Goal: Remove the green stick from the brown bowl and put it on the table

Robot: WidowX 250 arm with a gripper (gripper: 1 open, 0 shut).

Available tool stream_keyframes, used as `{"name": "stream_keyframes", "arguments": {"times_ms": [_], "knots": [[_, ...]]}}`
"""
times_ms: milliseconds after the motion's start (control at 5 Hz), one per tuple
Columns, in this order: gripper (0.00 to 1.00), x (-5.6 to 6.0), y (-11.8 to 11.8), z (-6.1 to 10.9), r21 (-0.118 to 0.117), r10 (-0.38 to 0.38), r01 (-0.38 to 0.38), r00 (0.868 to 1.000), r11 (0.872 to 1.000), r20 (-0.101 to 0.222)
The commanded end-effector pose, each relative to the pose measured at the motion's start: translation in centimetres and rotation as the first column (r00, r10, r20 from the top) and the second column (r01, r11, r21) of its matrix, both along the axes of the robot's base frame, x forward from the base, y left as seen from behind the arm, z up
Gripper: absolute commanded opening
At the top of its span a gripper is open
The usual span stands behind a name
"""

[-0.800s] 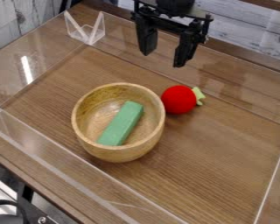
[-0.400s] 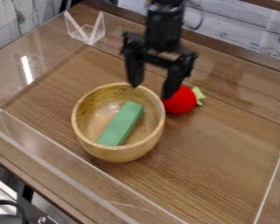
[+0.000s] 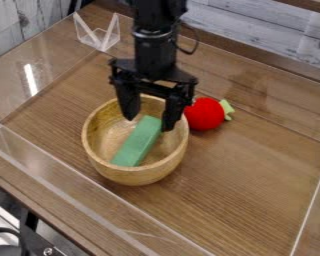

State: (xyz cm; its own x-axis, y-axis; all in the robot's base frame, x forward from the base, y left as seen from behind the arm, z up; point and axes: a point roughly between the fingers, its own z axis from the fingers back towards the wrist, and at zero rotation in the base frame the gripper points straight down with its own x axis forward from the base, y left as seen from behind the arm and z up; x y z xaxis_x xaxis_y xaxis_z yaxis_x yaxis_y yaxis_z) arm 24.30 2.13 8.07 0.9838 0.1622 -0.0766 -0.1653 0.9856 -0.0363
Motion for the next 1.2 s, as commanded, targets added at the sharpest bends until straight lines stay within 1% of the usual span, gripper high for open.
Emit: {"name": "stream_keyframes", "arguments": {"times_ms": [0, 200, 600, 1000], "knots": [[1.00, 0.3, 0.2, 0.6, -0.005, 0.022, -0.021, 0.997, 1.000, 0.070], [1.00, 0.4, 0.2, 0.0, -0.010, 0.048, -0.047, 0.995, 0.999, 0.084], [1.00, 0.7, 0.1, -0.7, -0.025, 0.092, -0.089, 0.987, 0.996, 0.133], [1.00, 1.0, -0.1, -0.9, -0.025, 0.106, -0.103, 0.978, 0.994, 0.180]]}}
